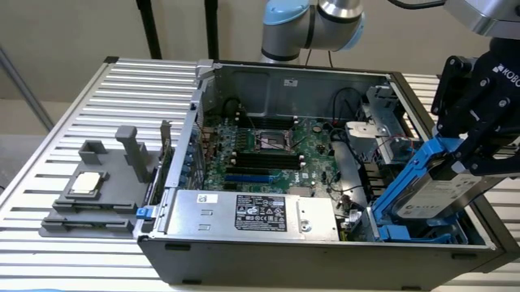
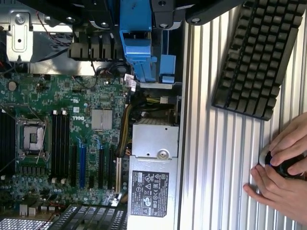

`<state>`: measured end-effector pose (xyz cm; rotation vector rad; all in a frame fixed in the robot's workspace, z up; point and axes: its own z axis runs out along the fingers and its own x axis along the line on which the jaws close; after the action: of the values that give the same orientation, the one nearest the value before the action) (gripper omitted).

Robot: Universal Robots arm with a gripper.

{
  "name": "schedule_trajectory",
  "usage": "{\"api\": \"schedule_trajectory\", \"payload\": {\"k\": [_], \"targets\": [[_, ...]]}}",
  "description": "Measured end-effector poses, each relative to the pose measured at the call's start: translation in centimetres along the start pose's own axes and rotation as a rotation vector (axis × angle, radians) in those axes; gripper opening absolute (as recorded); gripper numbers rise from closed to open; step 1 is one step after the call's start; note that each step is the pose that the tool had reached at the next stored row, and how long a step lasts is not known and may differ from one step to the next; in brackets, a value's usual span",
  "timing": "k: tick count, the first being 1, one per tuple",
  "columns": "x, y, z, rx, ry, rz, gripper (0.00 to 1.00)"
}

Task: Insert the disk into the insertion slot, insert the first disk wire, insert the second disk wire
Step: 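Insert the disk into the insertion slot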

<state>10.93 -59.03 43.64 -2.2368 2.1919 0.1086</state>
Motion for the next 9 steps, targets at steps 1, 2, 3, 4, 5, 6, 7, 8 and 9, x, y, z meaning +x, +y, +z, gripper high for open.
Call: {"api": "schedule_trajectory", "payload": {"k": [1,2,3,4,5,6,7,8,9], "targets": [[0.01,0.0,0.06,-0.0001,-0.001,-0.001,0.33],[0.02,-0.01,0.12,-0.0002,-0.0021,-0.002,0.33],[0.03,-0.01,0.19,-0.0003,-0.0033,-0.003,0.33],[0.03,-0.01,0.24,-0.0003,-0.0041,-0.005,0.33],[0.04,-0.01,0.3,-0.0004,-0.0048,-0.006,0.33],[0.05,-0.01,0.34,-0.0005,-0.0052,-0.007,0.33],[0.06,-0.02,0.38,-0.0006,-0.0057,-0.008,0.33],[0.06,-0.02,0.42,-0.0007,-0.0062,-0.01,0.33],[0.06,-0.02,0.47,-0.0006,-0.0075,-0.011,0.33]]}}
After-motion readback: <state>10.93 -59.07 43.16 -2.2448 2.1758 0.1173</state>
